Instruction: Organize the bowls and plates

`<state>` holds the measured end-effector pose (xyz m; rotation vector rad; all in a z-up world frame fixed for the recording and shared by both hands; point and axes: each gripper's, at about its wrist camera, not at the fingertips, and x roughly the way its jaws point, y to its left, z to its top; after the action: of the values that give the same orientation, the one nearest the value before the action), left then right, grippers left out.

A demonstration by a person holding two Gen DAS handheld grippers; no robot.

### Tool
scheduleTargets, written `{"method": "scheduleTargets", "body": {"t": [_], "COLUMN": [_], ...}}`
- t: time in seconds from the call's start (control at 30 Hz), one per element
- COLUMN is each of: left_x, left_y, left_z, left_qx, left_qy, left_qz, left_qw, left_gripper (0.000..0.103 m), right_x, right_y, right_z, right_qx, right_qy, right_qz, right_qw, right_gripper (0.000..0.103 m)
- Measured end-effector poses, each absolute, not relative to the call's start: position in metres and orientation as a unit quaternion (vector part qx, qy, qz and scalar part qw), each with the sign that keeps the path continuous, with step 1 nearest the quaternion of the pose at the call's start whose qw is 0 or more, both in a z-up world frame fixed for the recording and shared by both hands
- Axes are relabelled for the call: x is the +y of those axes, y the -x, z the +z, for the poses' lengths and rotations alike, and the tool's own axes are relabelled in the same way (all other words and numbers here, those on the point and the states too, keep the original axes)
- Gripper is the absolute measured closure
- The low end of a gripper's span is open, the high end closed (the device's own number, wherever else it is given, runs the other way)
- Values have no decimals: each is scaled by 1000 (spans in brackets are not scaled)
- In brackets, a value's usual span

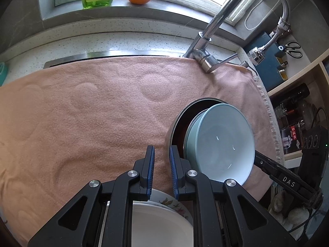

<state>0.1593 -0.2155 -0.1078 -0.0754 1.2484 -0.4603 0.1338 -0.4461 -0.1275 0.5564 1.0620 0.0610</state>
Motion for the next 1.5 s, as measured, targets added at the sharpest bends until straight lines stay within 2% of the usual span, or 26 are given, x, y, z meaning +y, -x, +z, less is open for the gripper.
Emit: {"method": "scheduleTargets", "body": {"t": [0.37, 0.7, 0.77, 1.5], "left_x": [-223, -225, -225, -229], "left_y": [-163, -168, -168, -166], "left_z": [-111, -118, -119, -114], "left_qx": [579, 587, 588, 586], "left_qy": [23, 20, 20, 15], "left_qz": [-226, -243, -248, -251], "left_qw": [783, 772, 770, 770], "left_gripper": [90, 93, 96, 96], "right_x": [-444, -440, -439, -439], "right_y": [-138, -140, -141, -139], "right_z": [-130, -132, -131, -129], "right_qx": [503, 506, 507, 516], "right_qy": [-253, -257, -254, -259], "right_qz": [21, 4, 1, -14], "right_qw": [826, 823, 824, 816], "right_gripper": [88, 94, 94, 94]}}
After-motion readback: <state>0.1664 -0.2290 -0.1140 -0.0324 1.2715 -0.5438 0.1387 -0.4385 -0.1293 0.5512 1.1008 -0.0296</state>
